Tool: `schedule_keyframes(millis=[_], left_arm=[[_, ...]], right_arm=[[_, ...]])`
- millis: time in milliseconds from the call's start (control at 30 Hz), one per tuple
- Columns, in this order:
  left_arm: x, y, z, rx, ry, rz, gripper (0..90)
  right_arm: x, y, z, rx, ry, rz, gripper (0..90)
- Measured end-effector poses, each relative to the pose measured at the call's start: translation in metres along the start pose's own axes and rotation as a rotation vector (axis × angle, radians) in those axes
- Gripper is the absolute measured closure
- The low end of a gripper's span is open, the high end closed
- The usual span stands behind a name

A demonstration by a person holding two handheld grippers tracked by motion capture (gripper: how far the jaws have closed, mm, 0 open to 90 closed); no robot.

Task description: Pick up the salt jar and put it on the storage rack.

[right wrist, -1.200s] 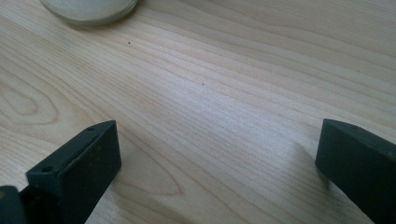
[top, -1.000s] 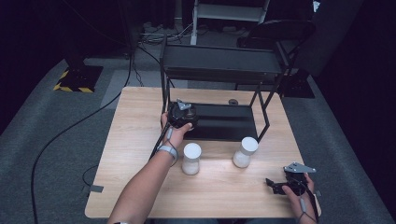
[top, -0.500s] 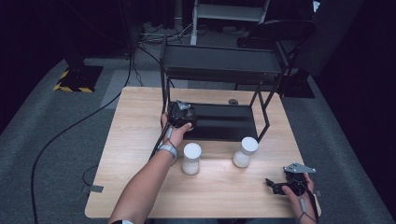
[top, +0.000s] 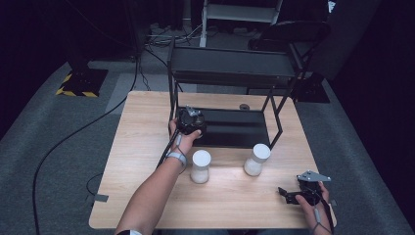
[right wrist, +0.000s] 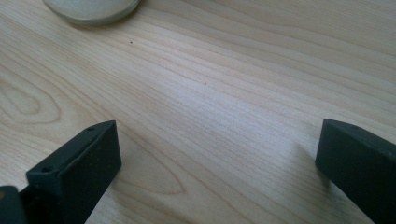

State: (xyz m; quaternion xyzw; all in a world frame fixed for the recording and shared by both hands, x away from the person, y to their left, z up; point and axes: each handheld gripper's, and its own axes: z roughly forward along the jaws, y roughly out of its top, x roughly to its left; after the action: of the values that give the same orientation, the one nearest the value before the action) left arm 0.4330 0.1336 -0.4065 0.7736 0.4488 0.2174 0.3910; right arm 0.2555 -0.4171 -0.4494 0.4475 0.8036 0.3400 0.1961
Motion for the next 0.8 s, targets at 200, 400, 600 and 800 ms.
schedule_keyframes(millis=[200,400,600,800], left_arm=[[0.0000,-0.0016,0.0013,0.006,0.002,0.001,30.6],[0.0008,-0.0015,0.0016,0.009,0.000,0.009,30.4],[-0.0019,0.0017,0.0025,0.036,0.021,0.012,20.7],[0.0045,-0.0012,-0.0021,-0.006,0.003,-0.030,14.2]], right_arm=[[0.0001,-0.0001,0.0000,0.000,0.000,0.000,0.0],[0.0004,-0.0001,-0.0001,0.000,0.000,-0.001,0.0],[0.0009,-0.0001,-0.0002,0.000,-0.001,0.000,0.0],[0.0009,-0.0001,-0.0002,0.000,0.000,0.000,0.0]])
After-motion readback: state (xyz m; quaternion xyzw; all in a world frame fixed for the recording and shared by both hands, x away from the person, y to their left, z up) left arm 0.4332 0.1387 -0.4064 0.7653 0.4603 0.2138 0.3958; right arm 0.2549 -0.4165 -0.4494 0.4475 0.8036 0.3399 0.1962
